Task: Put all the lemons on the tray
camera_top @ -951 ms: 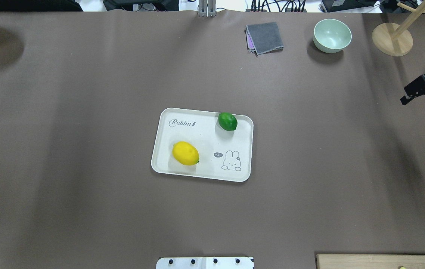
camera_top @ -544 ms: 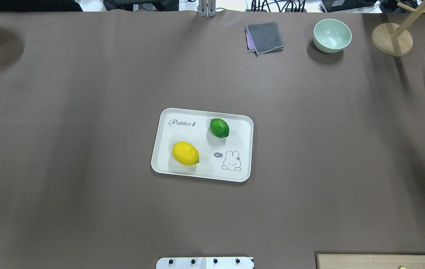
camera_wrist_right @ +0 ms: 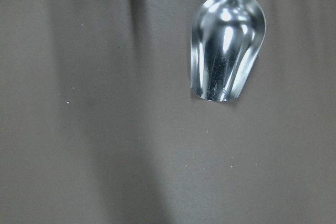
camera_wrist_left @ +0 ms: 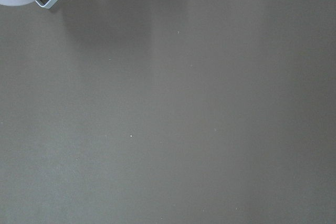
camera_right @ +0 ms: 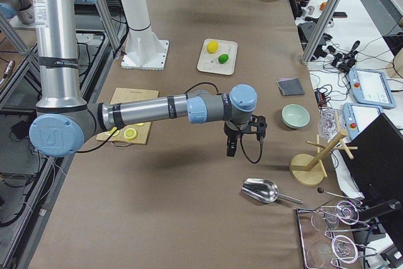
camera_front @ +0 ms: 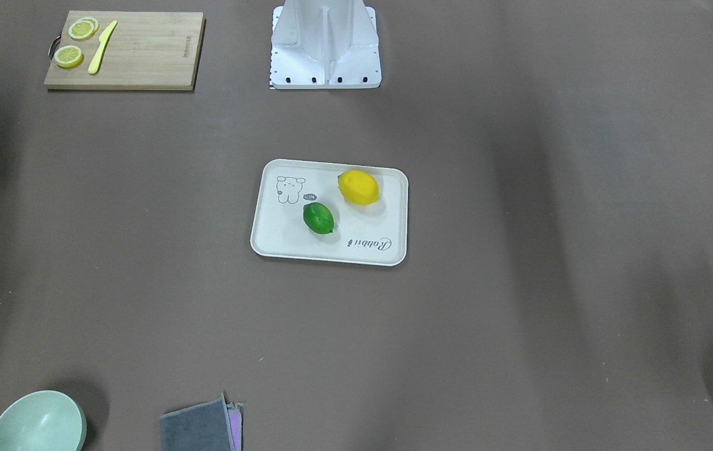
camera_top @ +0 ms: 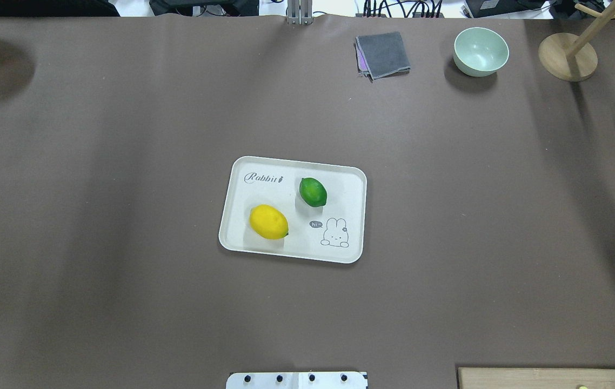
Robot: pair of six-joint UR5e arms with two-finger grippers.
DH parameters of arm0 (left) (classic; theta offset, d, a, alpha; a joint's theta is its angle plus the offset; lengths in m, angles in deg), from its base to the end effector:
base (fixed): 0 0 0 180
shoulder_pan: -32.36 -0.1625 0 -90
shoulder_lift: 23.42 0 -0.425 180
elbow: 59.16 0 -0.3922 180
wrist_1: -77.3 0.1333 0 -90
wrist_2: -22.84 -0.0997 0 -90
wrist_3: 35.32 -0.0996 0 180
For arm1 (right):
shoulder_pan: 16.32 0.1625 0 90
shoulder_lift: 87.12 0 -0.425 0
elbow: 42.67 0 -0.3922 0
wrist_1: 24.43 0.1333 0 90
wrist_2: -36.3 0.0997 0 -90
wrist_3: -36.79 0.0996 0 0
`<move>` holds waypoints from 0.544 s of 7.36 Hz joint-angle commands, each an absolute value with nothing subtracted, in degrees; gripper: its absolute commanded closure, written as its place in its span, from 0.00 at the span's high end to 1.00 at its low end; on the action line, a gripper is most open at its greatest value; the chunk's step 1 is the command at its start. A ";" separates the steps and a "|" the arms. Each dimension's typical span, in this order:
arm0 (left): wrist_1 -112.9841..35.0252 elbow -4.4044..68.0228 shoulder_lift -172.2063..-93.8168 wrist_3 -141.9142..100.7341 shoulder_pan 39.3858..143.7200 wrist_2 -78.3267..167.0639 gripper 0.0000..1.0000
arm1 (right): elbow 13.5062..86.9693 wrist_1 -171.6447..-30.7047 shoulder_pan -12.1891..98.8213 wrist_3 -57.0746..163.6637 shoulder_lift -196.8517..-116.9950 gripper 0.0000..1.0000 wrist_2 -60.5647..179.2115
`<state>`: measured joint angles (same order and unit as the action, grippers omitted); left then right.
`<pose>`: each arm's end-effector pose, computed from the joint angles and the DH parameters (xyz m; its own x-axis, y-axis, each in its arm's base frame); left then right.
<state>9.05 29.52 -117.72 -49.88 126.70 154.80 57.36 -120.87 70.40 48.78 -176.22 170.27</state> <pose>-0.1039 -0.4876 0.6681 0.7199 -0.0248 -0.6936 -0.1130 0.9819 -0.1523 0.0356 -0.4996 0.5767 0.7117 0.1134 0.6933 -0.0928 0.9934 -0.0672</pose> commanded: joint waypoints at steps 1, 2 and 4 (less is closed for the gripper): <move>9.10 29.87 -117.81 -48.87 126.66 154.59 0.98 | 57.44 -121.90 71.40 47.69 -176.24 0.99 170.33; 9.10 29.96 -117.81 -46.59 126.66 154.67 0.98 | 57.44 -121.90 71.49 47.69 -176.24 0.99 170.33; 9.01 30.14 -117.81 -46.48 126.75 154.58 0.98 | 57.44 -121.90 71.75 47.69 -176.32 0.99 170.33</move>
